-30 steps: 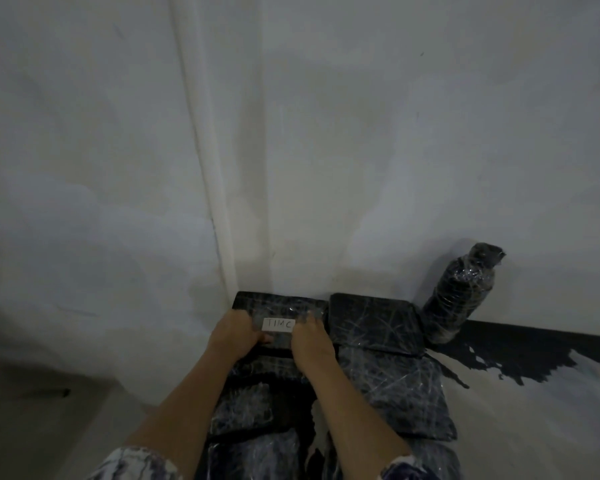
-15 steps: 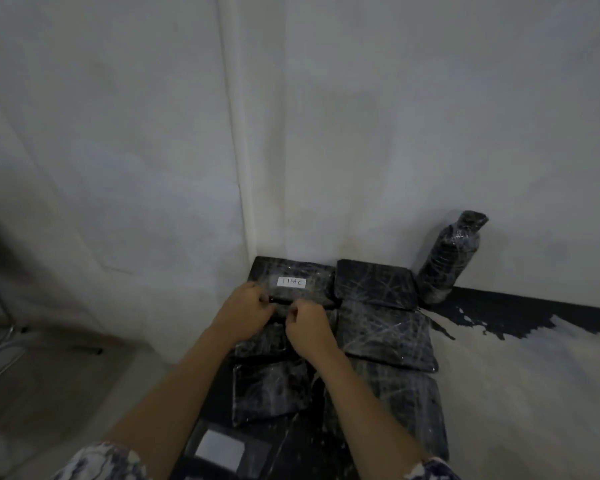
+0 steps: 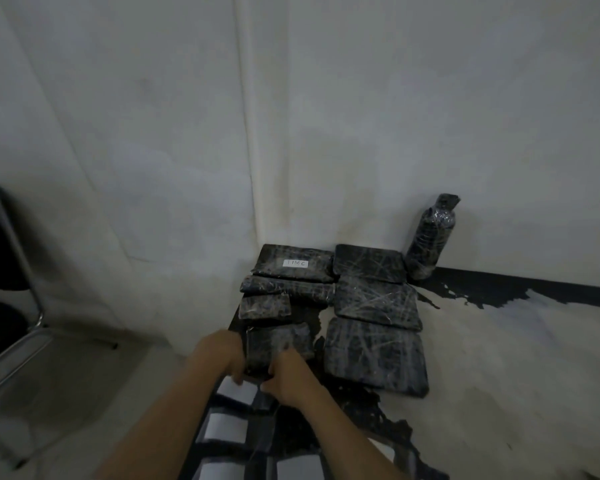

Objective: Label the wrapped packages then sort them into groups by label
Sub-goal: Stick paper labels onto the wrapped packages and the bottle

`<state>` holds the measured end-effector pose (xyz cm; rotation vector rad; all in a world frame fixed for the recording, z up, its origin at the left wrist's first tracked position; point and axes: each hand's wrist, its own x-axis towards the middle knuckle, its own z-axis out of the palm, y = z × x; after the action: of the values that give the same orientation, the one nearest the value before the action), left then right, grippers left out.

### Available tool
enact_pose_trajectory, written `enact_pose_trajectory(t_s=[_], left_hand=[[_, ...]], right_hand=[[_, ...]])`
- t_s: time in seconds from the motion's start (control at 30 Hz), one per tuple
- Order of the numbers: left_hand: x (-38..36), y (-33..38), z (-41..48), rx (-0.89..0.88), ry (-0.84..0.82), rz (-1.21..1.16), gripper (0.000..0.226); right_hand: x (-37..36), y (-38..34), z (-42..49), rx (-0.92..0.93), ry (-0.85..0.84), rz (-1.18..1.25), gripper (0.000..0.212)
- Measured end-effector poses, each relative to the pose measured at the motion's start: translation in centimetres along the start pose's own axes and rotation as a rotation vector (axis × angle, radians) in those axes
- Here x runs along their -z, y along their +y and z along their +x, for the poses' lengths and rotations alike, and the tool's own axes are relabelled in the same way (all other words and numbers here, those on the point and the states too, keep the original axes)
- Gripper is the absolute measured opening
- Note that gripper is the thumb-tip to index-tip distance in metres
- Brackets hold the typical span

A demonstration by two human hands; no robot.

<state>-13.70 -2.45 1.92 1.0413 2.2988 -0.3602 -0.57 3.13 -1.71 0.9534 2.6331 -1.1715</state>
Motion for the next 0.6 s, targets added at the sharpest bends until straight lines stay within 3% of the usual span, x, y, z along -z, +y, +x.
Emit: enact_pose_trajectory(t_s=[0.03, 0.1, 0.2, 0.37, 0.47, 0.6], left_hand=[[-0.9, -0.4, 0.1, 0.036, -0.003, 0.009, 0.054], [-2.2, -1.0, 0.3, 0.075, 0.008, -0.029, 0.065], [-3.2, -1.6, 0.3, 0.075, 0.027, -0.114, 0.043], [-2.7, -2.1, -0.8, 0.024, 0.075, -0.288, 0.042], [-1.8, -2.2, -1.7, -0.002, 0.063, -0.452, 0.009], [-0.1, -2.2, -2.9, -0.1, 0.036, -0.611, 0.02]], right_hand=[[-0.2, -0.1, -0.2, -0.001, 0.001, -0.026, 0.031], [-0.5, -0.2, -0.5, -0.005, 0.018, -0.084, 0.025], [-0.9, -0.1, -0.8, -0.003, 0.062, -0.128, 0.024], [-0.9, 0.0, -1.0, -0.004, 0.069, -0.121, 0.013], [-0.4, 0.3, -1.2, -0.025, 0.071, -0.053, 0.022], [0.7, 0.5, -1.4, -0.042, 0.104, 0.134, 0.029]])
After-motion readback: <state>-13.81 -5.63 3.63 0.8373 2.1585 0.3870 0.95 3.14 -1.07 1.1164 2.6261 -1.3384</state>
